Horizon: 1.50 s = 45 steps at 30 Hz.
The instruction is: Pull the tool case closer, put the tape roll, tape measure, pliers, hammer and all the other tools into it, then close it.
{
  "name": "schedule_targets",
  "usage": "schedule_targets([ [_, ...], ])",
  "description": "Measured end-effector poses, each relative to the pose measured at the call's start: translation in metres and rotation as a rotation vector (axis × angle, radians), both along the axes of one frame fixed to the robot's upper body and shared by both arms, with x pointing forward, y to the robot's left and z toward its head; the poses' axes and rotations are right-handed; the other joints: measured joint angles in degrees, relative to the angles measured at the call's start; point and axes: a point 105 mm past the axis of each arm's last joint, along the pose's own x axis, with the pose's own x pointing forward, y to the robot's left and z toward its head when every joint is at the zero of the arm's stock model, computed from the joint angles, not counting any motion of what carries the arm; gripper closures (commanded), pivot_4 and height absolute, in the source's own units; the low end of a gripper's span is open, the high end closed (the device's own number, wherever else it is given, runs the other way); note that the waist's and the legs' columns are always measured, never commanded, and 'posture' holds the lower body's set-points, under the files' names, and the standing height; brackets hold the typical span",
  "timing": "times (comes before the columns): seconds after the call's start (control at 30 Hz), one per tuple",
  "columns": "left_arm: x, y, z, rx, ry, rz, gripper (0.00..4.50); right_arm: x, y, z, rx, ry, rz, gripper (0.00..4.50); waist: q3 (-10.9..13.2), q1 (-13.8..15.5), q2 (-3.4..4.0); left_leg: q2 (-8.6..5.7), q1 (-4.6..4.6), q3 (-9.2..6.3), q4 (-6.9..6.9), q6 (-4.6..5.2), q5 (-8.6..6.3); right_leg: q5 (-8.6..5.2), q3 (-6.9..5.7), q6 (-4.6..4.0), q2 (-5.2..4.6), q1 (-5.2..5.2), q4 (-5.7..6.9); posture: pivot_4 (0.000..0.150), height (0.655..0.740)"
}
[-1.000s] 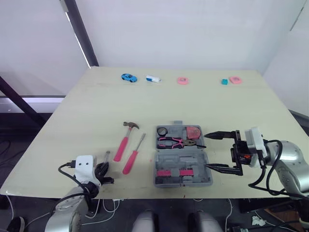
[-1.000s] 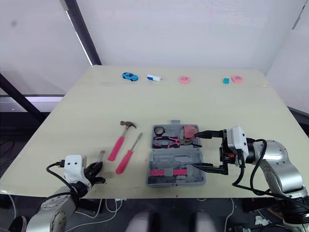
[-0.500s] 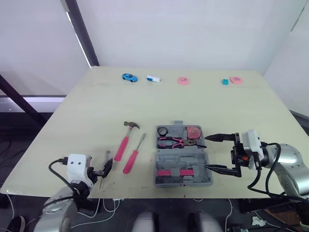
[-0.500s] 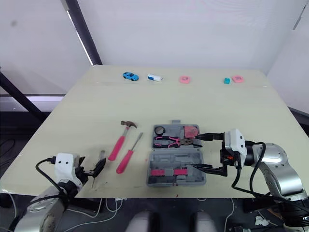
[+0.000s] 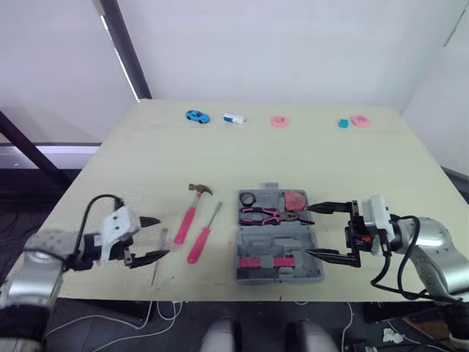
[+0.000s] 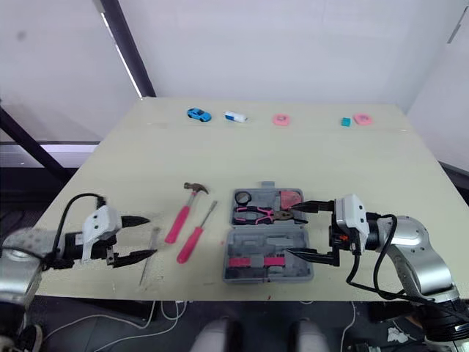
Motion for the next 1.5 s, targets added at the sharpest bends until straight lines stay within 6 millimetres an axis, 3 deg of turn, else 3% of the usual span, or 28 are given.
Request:
schedule_targets([
  [0.23,0.021,-0.010,0.001,0.297,-0.025,-0.368,0.07,0.003,0.000,0.004,0.006,-0.013,-0.012,0.00,0.0,-0.2,-0.03,-0.01,-0.02,0.06,0.00,0.01,0.00,0.02,0.08,0.05,0.08,-0.01,0.03,0.150,0.7395],
  [0.5,0.020,0.011,0.006,0.695,0.004,-0.705,0.07,0.003,-0.001,0.002,0.008,-0.008,-0.026,0.00,0.1,0.1,-0.11,-0.01,-0.04,0.11,0.04,0.01,0.00,0.00,0.11,0.04,0.11,0.00,0.05,0.150,0.7395],
  [0.67,0.015,0.006,-0.010,0.822,0.026,-0.972,0.07,0.004,-0.001,0.003,0.010,-0.010,-0.033,0.00,0.1,0.0,-0.16,-0.01,-0.06,0.12,0.07,0.02,0.00,0.05,0.12,0.12,0.11,0.01,0.05,0.150,0.7395],
  [0.87,0.023,-0.008,-0.018,0.842,-0.053,-1.063,0.07,0.004,-0.001,0.003,0.011,-0.011,-0.036,0.00,0.1,0.0,-0.17,-0.01,-0.06,0.10,0.07,0.02,0.00,0.15,0.12,0.29,0.11,0.01,0.06,0.150,0.7395],
  [1.2,0.034,0.000,-0.031,0.958,-0.119,-1.111,0.07,0.004,-0.001,0.003,0.012,-0.012,-0.040,0.00,0.1,0.1,-0.17,0.00,0.03,0.06,0.20,0.03,0.01,0.14,0.10,0.31,0.11,0.06,0.27,0.150,0.7395],
  [1.3,0.037,0.000,-0.031,0.967,-0.144,-1.114,1.16,0.005,-0.001,0.003,0.013,-0.013,-0.042,0.00,0.1,0.1,-0.15,-0.01,0.05,0.08,0.23,0.03,0.01,0.15,0.11,0.32,0.10,0.09,0.27,0.150,0.7395],
  [1.5,0.037,0.004,-0.033,0.963,-0.152,-1.120,4.11,0.005,-0.001,0.003,0.011,-0.013,-0.044,0.00,0.0,0.1,0.03,-0.01,0.09,0.09,0.23,0.03,0.01,0.15,0.12,0.31,0.10,0.10,0.30,0.150,0.7395],
])
